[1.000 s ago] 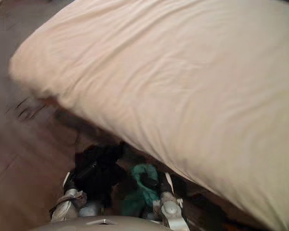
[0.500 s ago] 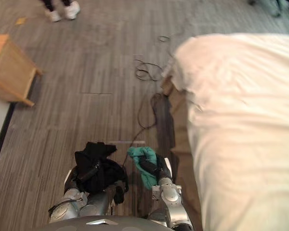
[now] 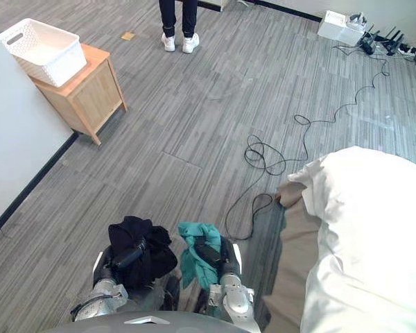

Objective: Tidy up the quilt and then pick up the clothes from the bed and put them into the laundry hamper

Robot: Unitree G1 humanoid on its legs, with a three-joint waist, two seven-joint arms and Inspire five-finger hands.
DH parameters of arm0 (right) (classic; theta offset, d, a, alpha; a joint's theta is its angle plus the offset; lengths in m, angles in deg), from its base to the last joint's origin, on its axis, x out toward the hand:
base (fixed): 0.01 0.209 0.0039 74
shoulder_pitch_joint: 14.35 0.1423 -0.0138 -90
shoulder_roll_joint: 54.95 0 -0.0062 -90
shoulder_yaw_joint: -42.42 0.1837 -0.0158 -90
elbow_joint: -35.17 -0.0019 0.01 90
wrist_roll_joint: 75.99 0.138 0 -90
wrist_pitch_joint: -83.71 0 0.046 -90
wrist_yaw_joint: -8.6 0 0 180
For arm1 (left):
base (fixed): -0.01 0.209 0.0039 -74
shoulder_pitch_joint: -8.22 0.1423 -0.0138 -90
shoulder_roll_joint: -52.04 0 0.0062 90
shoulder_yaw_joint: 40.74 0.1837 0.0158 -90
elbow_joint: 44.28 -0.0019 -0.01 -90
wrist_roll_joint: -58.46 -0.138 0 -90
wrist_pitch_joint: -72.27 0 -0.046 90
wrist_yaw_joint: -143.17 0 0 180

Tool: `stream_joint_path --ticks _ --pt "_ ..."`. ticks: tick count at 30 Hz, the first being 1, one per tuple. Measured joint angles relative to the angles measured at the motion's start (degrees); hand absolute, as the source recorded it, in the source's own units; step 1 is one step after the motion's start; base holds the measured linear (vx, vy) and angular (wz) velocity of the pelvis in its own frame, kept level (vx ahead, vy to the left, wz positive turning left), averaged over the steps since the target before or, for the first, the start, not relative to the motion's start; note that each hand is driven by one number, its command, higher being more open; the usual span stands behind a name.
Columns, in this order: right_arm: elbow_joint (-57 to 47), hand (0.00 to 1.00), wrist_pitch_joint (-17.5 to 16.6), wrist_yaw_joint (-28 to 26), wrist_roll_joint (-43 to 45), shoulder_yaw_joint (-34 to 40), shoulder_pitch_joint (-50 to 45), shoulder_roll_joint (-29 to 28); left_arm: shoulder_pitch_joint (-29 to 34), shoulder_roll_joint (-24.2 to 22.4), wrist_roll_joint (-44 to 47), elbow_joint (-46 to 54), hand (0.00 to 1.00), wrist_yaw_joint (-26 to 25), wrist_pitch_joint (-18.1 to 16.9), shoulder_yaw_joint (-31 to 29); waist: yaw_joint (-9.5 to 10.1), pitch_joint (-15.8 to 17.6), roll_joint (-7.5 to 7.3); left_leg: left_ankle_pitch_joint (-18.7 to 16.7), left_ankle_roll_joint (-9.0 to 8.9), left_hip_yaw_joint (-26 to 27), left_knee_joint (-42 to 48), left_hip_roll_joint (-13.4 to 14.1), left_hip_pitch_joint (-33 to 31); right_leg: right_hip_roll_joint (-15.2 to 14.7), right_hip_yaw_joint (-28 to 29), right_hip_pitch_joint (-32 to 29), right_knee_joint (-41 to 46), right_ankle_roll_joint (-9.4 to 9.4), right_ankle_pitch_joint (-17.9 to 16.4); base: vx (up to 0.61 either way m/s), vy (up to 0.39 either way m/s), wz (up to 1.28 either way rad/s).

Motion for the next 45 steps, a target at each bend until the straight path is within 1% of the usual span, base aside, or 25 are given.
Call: stream_joint_path --ticks 1,2,8,13,15,17,21,22,23,25,27,28,29,30,31,33,34,35,36,37,38,41,43,44,45 --pt "-0.20 0.00 -0.01 -0.02 0.01 0.15 -0.04 -0.01 -0.25 0.06 -0.01 -0.05 0.00 0.08 -0.04 0.29 0.01 -0.05 -0.01 -0.25 -0.44 0.31 -0.13 0.10 0.45 0.17 0.05 0.60 -0.72 0.04 0.03 0.14 -0.043 -0.02" --pt "8.08 0.00 -0.02 -1.19 0.12 3.58 2.36 0.44 -2.10 3.94 -0.06 -10.10 0.00 1.20 -0.19 4.81 -0.27 -5.88 -0.51 1.43 0.94 2.69 -7.86 2.49 5.10 -0.31 4.08 3.76 -13.40 2.55 9.74 0.05 -0.014 -0.02" --pt "8.08 0.00 -0.02 -1.59 0.04 3.54 1.50 0.68 -1.73 4.01 -0.02 -10.10 0.00 1.22 -0.19 4.48 -0.21 -5.96 -0.41 1.05 0.30 4.26 -7.87 2.88 5.51 -0.19 6.01 3.31 -13.34 2.55 9.74 0.00 -0.003 -0.14" --pt "8.00 0.00 0.02 -4.78 -0.83 1.96 -2.47 3.57 -0.28 4.91 0.19 -10.10 0.00 3.08 -0.06 4.57 -1.78 -5.98 0.46 0.52 -0.58 5.96 -7.80 3.61 7.48 0.13 7.02 4.88 -13.26 2.29 9.54 -0.01 -0.036 -0.16" --pt "7.58 0.00 0.06 -5.20 -0.93 1.54 -3.52 4.69 -0.48 5.12 0.30 -10.10 0.00 3.84 0.10 4.86 -2.26 -5.53 1.10 -0.20 -1.69 6.24 -6.03 3.87 7.00 0.20 7.14 5.04 -13.26 2.26 9.51 -0.04 -0.056 -0.06" --pt "3.88 0.00 0.10 -6.45 -1.03 1.33 -4.73 6.90 -1.20 5.12 0.55 -9.35 0.00 5.18 0.24 6.00 -3.09 -3.87 3.39 -3.41 -5.80 7.15 1.59 5.48 4.85 0.88 7.17 6.19 -12.54 1.78 8.33 -0.07 -0.084 -0.05" --pt "0.55 0.00 0.13 -8.12 -2.72 1.04 -5.29 9.46 -0.85 5.19 0.99 -6.60 0.00 7.59 0.30 7.00 -3.11 -1.97 6.91 -4.31 -7.39 9.33 14.96 8.77 0.31 1.42 8.30 7.10 -10.55 0.85 5.64 -0.09 -0.034 0.01" --pt "-0.24 0.00 0.42 -8.17 -3.12 1.04 -4.74 10.00 -0.39 4.81 1.07 -5.00 0.00 7.61 0.28 7.13 -2.78 -1.65 7.59 -4.47 -9.32 9.84 19.43 9.65 -2.16 1.31 8.63 7.50 -10.98 0.73 5.54 -0.05 -0.014 -0.07" --pt "-0.32 0.00 0.43 -8.19 -3.17 1.01 -4.16 10.47 0.28 4.80 1.73 -3.99 0.00 7.62 0.22 7.58 -2.38 -1.61 7.98 -6.13 -8.43 9.87 17.72 9.60 -2.96 0.95 8.77 7.34 -11.23 0.73 5.54 -0.03 -0.008 -0.10" --pt "-0.82 0.00 0.43 -7.75 -3.17 0.61 -3.23 10.86 0.75 4.76 2.76 -3.02 0.00 7.80 0.23 7.66 -1.60 -1.53 8.05 -6.71 -8.52 9.27 11.73 10.14 -4.68 0.62 9.17 6.14 -11.79 0.74 5.53 -0.04 0.022 -0.12" --pt "-1.33 0.00 0.46 -7.45 -3.20 -0.02 -1.96 10.83 1.05 4.79 2.79 -2.85 0.00 7.90 0.31 7.53 -1.28 -1.16 7.74 -3.61 -8.46 9.24 5.47 10.42 -5.21 0.16 9.78 5.96 -13.36 0.74 5.53 0.05 0.089 -0.15" --pt "-1.60 0.00 0.45 -7.29 -3.25 -0.67 -0.99 10.91 1.12 4.77 2.79 -2.86 0.00 7.90 0.37 7.50 -0.97 -0.93 7.40 -1.99 -7.46 9.54 2.30 9.05 -4.00 -0.40 9.89 5.52 -14.08 0.82 5.49 0.17 0.099 -0.22" --pt "-1.67 0.00 0.45 -7.24 -3.42 -1.68 0.42 11.25 0.68 4.25 2.80 -2.64 0.00 7.78 0.39 7.18 -0.53 -0.04 7.78 -1.78 -6.68 10.37 2.21 9.11 -3.97 -0.35 9.52 5.20 -12.20 0.71 5.29 0.23 0.118 -0.20" --pt "-1.77 0.00 0.44 -7.24 -3.85 -2.39 0.61 11.10 0.67 4.36 2.83 -2.30 0.00 7.76 0.38 6.85 -0.25 0.46 7.12 -1.74 -6.12 10.65 3.06 9.11 -4.27 -0.57 9.39 5.03 -11.62 0.89 5.25 0.21 0.101 -0.07" --pt "-1.84 0.00 0.46 -7.32 -5.12 -3.47 0.79 10.92 0.15 4.79 3.14 -2.30 0.00 7.43 0.43 5.92 0.14 1.00 6.27 -2.52 -2.63 10.94 5.42 9.42 -4.73 -1.02 8.99 5.94 -11.89 3.24 4.99 0.23 0.138 0.06" --pt "-2.20 0.00 0.47 -7.64 -5.31 -4.87 0.48 10.32 -0.36 5.08 3.53 -2.21 0.00 7.35 0.43 4.91 1.28 1.25 4.73 -4.66 -1.66 10.78 7.31 9.41 -4.74 -1.06 8.68 7.09 -12.45 4.46 4.48 0.32 0.112 0.05" --pt "-2.15 0.00 0.48 -8.03 -5.41 -5.07 0.74 9.20 -0.79 5.39 4.42 -2.24 0.00 7.28 0.42 4.50 1.74 1.43 3.38 -6.89 -0.77 10.62 8.31 9.33 -4.58 -1.55 8.73 5.18 -6.64 6.10 0.87 0.37 0.067 -0.02" --pt "-1.99 0.00 0.60 -8.04 -5.41 -4.84 1.38 8.34 -1.20 6.30 5.04 -2.35 0.00 7.27 0.43 4.53 1.59 1.95 2.31 -7.97 -0.62 10.96 8.17 8.98 -3.34 -3.20 9.20 0.53 5.08 7.18 -3.30 0.29 0.058 -0.05" --pt "-1.84 0.00 0.75 -8.02 -5.47 -4.59 1.88 7.99 -1.35 6.79 5.04 -2.47 0.00 7.26 0.51 4.63 1.47 2.21 1.89 -8.60 -0.60 10.98 7.80 8.69 -2.13 -4.21 9.83 -2.49 13.19 7.92 -4.24 0.31 0.073 0.00" --pt "-0.87 0.00 1.31 -7.98 -5.62 -3.87 2.30 7.00 -1.40 7.56 5.04 -2.53 0.00 7.16 1.12 4.83 0.80 2.59 1.17 -9.48 -0.39 10.76 6.48 8.13 1.33 -6.14 11.03 -7.57 27.90 8.87 -2.73 0.38 0.062 0.22" --pt "0.00 0.00 1.88 -7.75 -6.63 -3.56 2.37 6.20 -1.26 9.08 5.03 -2.53 0.00 6.75 1.46 5.42 -0.40 2.74 0.85 -10.17 0.12 9.46 4.69 7.72 5.54 -7.40 11.38 -10.40 38.62 8.03 -2.00 0.42 0.041 0.38" --pt "0.00 0.00 2.15 -7.45 -7.43 -3.29 1.07 6.11 -1.35 10.74 5.04 -2.45 0.00 5.53 1.38 5.95 -2.36 2.86 1.42 -10.31 0.25 6.15 -1.94 8.41 14.19 -6.76 8.80 -14.40 46.58 4.10 -4.72 0.50 -0.025 0.60" --pt "-1.75 0.00 1.97 -7.14 -7.43 -2.84 1.72 6.03 -2.97 10.96 5.04 -2.63 0.00 4.68 1.30 6.46 -4.19 3.54 2.91 -10.30 0.23 2.68 -6.26 11.57 19.34 -3.91 4.55 -20.94 41.81 0.66 -6.84 0.57 -0.122 0.70" --pt "-2.25 0.00 1.93 -7.10 -7.42 -2.71 2.15 6.00 -3.55 11.00 5.03 -2.65 0.00 4.67 1.30 6.80 -4.86 3.76 3.31 -10.30 0.22 2.08 -6.59 12.47 19.90 -3.33 3.55 -22.72 38.67 0.56 -6.87 0.58 -0.184 0.85" --pt "-2.97 0.00 1.65 -6.87 -7.26 -2.28 2.84 5.95 -5.25 11.06 5.01 -2.94 0.00 4.68 1.31 7.86 -5.48 4.14 3.98 -10.28 0.20 1.16 -6.61 13.99 20.95 -2.75 2.14 -25.36 28.33 1.31 -5.35 0.60 -0.222 0.84"
